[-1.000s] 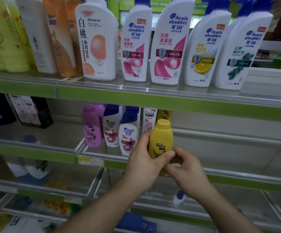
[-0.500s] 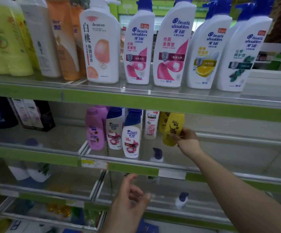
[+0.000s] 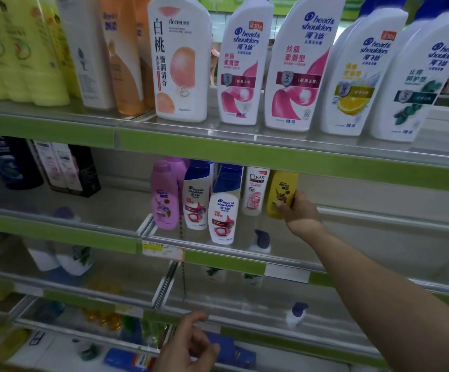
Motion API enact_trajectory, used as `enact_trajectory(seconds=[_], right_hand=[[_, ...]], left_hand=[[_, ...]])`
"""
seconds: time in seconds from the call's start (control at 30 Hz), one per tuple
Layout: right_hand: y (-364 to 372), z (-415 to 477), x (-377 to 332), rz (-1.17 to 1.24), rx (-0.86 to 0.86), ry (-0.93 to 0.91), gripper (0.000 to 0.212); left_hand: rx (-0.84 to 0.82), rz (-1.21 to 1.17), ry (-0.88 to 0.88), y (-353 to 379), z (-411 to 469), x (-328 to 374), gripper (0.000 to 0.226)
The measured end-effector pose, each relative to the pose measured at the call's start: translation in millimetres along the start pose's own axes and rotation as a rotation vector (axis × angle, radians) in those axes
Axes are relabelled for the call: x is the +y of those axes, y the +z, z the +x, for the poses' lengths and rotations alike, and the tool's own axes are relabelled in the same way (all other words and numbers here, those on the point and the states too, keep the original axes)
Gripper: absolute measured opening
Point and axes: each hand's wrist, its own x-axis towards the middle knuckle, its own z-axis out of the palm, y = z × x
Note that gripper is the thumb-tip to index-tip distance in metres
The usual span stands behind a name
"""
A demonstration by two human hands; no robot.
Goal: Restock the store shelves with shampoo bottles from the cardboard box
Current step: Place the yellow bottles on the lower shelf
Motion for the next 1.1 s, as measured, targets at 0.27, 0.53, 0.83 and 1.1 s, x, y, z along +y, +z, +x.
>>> enact_trajectory(seconds=[0.27, 0.53, 0.83, 1.1], right_hand=[[5, -2, -2, 0.040, -0.026, -0.045, 0.041], [-13, -43, 15, 0.164, 0.116, -0.008, 0.040], [56, -280, 73, 0.327, -0.125, -0.080, 0.006], [147, -382, 228, -0.326, -0.829, 0.414, 0.013]], left_hand=[[0.069, 0.058, -0.059, 0, -7, -28, 0.043], [0.208, 0.192, -0.088, -5, -10, -112, 0.036], [0.059, 0.397, -0.383, 6, -17, -231, 0.031], [-0.278, 0.553, -0.490, 27, -30, -309, 0.023]])
